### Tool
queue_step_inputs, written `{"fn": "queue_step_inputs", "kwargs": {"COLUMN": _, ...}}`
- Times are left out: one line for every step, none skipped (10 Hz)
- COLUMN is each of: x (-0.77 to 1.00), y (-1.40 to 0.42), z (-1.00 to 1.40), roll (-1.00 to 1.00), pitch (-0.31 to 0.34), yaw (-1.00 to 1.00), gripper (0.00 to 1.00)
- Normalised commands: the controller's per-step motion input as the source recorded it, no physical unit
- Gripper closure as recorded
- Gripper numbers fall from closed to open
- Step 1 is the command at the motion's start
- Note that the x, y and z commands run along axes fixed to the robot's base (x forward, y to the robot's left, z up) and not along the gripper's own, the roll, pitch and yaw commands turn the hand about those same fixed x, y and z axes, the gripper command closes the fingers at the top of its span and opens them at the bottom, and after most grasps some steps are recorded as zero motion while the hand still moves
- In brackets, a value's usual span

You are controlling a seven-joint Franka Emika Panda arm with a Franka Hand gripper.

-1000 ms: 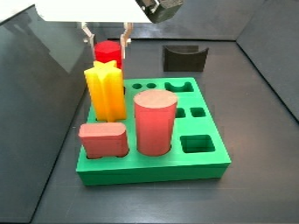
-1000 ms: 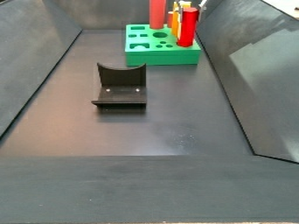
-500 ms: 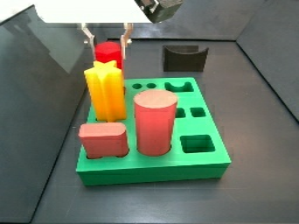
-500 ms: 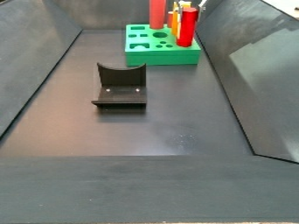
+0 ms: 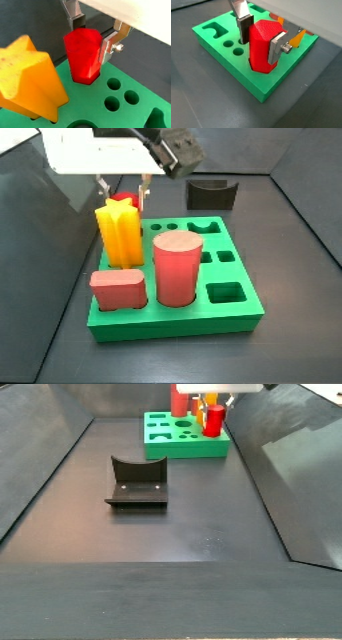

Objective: Pick up the hexagon object. Move up. Move to above the board. Insert the hexagon object.
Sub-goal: Insert the hexagon object.

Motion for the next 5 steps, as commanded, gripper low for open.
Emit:
{"fn": "queue_step_inputs", "kwargs": {"x": 0.05, "y": 0.05, "z": -1.0, "roll": 0.05, "pitch": -0.001, "yaw": 0.0, "gripper": 1.0}}
{"fn": "queue_step_inputs", "kwargs": {"x": 0.0, "y": 0.07, "z": -1.0, "roll": 0.04, "pitch": -0.009, "yaw": 0.01, "gripper": 1.0}}
{"fn": "queue_step_inputs", "kwargs": {"x": 0.0, "y": 0.0, "z": 0.0, "roll": 0.0, "pitch": 0.0, "yaw": -0.08, "gripper": 1.0}}
{"fn": "queue_step_inputs", "kwargs": {"x": 0.0, "y": 0.0, "z": 0.0, "roll": -0.01, "pitch": 0.0, "yaw": 0.0, "gripper": 1.0}}
{"fn": "queue_step_inputs", "kwargs": {"x": 0.0, "y": 0.0, "z": 0.0, "roll": 0.0, "pitch": 0.0, "yaw": 0.0, "gripper": 1.0}}
